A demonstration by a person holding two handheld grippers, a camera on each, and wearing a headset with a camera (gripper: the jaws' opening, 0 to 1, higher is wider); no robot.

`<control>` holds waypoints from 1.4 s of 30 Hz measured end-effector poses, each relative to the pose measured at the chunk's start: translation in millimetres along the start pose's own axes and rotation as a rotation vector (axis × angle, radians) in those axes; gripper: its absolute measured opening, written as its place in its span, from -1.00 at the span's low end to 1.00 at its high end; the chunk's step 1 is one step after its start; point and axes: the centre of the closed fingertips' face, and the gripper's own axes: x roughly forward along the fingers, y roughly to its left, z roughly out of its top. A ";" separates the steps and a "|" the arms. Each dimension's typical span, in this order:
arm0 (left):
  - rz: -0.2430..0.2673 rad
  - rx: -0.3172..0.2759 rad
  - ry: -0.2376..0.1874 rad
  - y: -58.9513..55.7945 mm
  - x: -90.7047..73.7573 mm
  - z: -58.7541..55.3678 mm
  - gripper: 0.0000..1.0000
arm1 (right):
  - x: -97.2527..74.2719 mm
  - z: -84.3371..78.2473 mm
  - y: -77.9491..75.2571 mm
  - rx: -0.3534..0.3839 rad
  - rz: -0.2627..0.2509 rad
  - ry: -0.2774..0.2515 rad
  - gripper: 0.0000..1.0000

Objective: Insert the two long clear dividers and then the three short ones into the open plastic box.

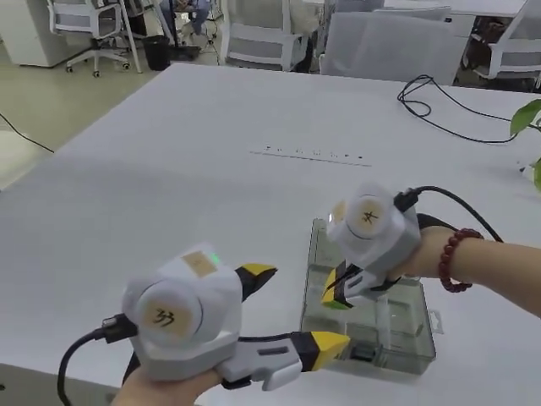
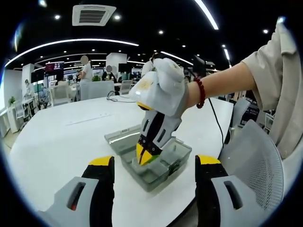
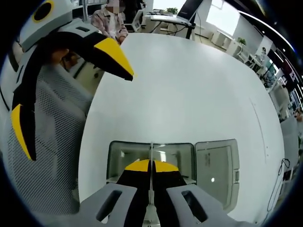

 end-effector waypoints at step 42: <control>-0.020 -0.006 0.033 -2.5 3.5 -4.0 0.46 | -4.7 1.0 0.2 0.074 0.014 -0.023 -0.71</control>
